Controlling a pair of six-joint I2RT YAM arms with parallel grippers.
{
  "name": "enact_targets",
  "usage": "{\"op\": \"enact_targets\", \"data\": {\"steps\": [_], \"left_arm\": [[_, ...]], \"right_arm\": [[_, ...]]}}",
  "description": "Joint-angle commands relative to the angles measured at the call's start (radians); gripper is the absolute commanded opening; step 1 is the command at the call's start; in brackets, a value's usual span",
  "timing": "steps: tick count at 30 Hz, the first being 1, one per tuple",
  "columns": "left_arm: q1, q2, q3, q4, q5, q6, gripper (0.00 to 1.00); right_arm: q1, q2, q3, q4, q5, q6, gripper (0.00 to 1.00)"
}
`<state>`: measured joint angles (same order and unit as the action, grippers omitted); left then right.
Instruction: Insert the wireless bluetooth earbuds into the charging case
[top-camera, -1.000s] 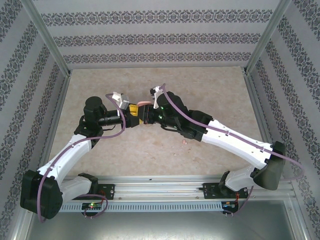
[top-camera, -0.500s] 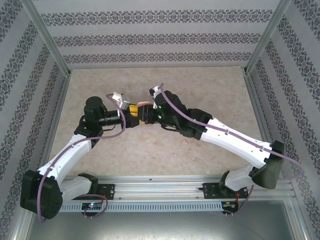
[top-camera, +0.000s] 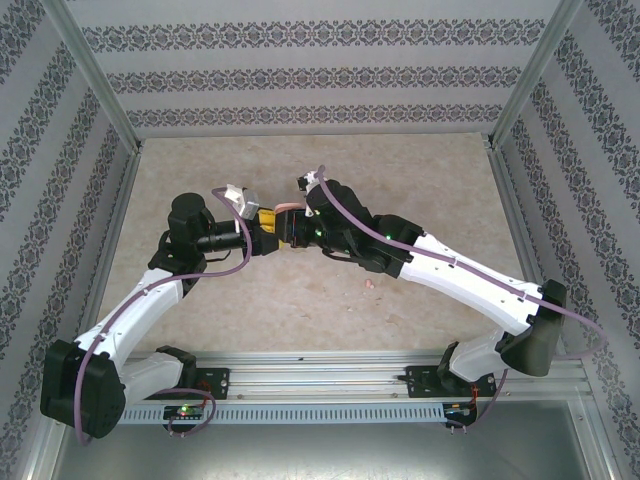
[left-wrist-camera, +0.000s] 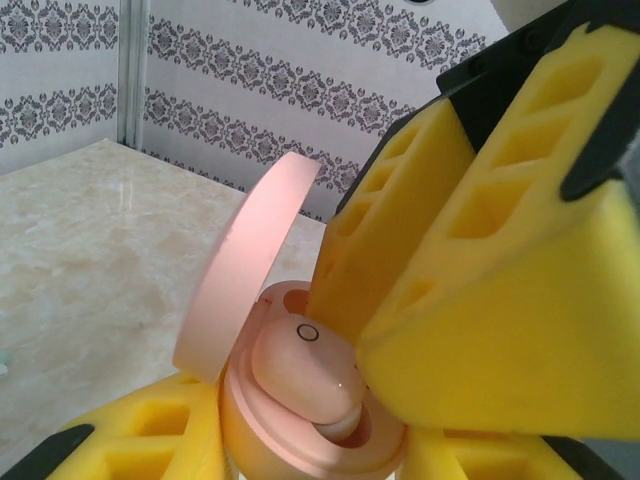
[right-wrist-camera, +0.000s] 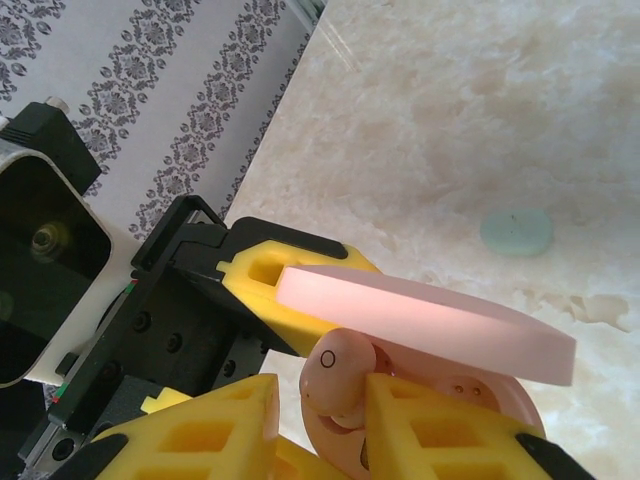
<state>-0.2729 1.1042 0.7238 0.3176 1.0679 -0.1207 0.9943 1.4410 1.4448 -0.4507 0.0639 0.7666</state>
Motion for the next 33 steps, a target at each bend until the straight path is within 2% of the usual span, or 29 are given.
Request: {"op": "enact_targets", "data": {"steps": [1, 10, 21, 26, 33], "left_arm": [[0.004, -0.036, 0.012, 0.0, 0.02, 0.03, 0.18], [0.004, -0.035, 0.016, -0.028, 0.017, 0.053, 0.18], [0.003, -0.031, 0.016, -0.028, 0.01, 0.053, 0.18], [0.003, -0.027, 0.013, -0.01, 0.01, 0.04, 0.19], [0.003, -0.021, 0.007, -0.002, 0.016, 0.044, 0.19]], "right_arm": [[0.01, 0.013, 0.022, -0.065, 0.041, -0.017, 0.29], [0.012, -0.018, 0.047, -0.074, 0.038, -0.01, 0.36], [0.015, -0.072, 0.064, -0.105, 0.045, -0.025, 0.36], [0.015, -0.093, 0.057, -0.111, 0.036, -0.042, 0.33], [0.015, -0.013, 0.117, -0.139, -0.047, -0.061, 0.22]]}}
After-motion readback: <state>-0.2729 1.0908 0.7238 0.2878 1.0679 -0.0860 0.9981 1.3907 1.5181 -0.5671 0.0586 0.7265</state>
